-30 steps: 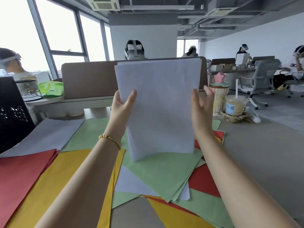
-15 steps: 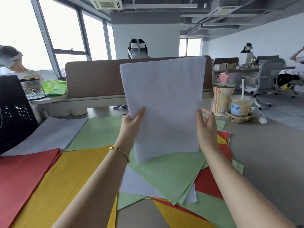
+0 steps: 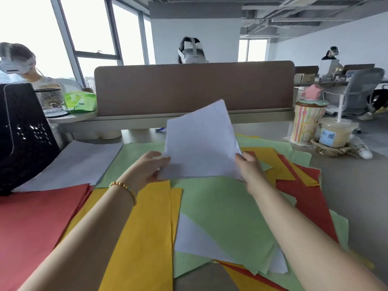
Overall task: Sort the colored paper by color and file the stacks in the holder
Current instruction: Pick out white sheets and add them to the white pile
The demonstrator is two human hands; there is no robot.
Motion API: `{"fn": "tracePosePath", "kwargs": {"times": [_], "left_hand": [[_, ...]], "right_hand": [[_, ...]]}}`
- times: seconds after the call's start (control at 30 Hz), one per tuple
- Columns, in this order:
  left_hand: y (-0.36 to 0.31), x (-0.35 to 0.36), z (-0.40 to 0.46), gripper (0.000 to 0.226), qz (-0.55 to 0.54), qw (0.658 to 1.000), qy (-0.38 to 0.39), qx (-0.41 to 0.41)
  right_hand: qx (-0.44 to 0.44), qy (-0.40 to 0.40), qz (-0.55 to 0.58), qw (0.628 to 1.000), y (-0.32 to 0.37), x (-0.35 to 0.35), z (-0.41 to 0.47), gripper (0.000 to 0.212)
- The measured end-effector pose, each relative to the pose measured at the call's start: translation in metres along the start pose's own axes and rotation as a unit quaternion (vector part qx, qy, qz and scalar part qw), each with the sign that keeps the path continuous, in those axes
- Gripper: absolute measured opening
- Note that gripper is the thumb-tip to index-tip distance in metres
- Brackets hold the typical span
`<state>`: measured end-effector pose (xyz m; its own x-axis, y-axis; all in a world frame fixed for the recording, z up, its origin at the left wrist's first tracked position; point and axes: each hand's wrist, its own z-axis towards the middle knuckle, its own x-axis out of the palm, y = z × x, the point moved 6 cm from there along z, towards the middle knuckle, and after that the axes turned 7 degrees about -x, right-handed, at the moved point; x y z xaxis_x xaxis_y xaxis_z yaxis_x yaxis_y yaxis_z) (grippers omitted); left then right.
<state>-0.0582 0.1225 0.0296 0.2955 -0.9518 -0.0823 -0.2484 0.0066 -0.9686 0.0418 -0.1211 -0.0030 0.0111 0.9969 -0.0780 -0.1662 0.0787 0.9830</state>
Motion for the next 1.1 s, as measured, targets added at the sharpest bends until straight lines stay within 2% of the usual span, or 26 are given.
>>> {"fn": "tracePosePath", "kwargs": {"times": [0.03,0.1,0.2,0.27,0.4,0.5,0.6,0.7,0.83,0.97,1.1], "left_hand": [[0.005,-0.008,0.0,0.043,0.003,1.0,0.003,-0.017],[0.009,-0.024,0.003,0.05,0.037,0.999,0.005,-0.02],[0.004,-0.057,0.013,0.056,0.132,0.987,-0.092,0.006],[0.001,-0.078,0.022,0.061,0.17,0.973,-0.153,0.018],[0.008,-0.11,0.038,0.068,0.206,0.956,-0.208,0.018],[0.017,-0.124,0.043,0.061,0.194,0.956,-0.219,0.005],[0.022,-0.144,0.042,0.042,0.165,0.957,-0.239,-0.004],[0.027,-0.175,0.036,0.034,0.183,0.942,-0.281,-0.018],[0.037,-0.219,0.023,0.036,0.218,0.916,-0.337,-0.026],[0.043,-0.259,0.017,0.036,0.235,0.891,-0.389,-0.022],[0.046,-0.286,0.013,0.039,0.252,0.864,-0.434,-0.051]], "right_hand": [[0.015,-0.005,0.009,1.0,-0.003,0.013,0.004,0.027],[0.035,0.003,0.014,0.999,-0.007,0.044,0.01,0.027],[0.051,0.065,0.018,0.996,-0.004,0.099,0.012,0.021],[0.051,0.102,0.004,0.993,0.0,0.131,0.015,0.03],[0.035,0.142,-0.036,0.989,0.007,0.17,0.019,0.034],[0.036,0.145,-0.039,0.988,0.002,0.183,0.021,0.037],[0.047,0.162,-0.039,0.985,-0.004,0.199,0.016,0.04],[0.039,0.2,-0.031,0.979,0.0,0.228,-0.001,0.039],[0.061,0.248,0.008,0.967,0.01,0.272,-0.03,0.039],[0.083,0.324,0.063,0.94,0.022,0.312,-0.05,0.029],[0.066,0.368,0.016,0.927,0.022,0.344,-0.059,0.026]]}}
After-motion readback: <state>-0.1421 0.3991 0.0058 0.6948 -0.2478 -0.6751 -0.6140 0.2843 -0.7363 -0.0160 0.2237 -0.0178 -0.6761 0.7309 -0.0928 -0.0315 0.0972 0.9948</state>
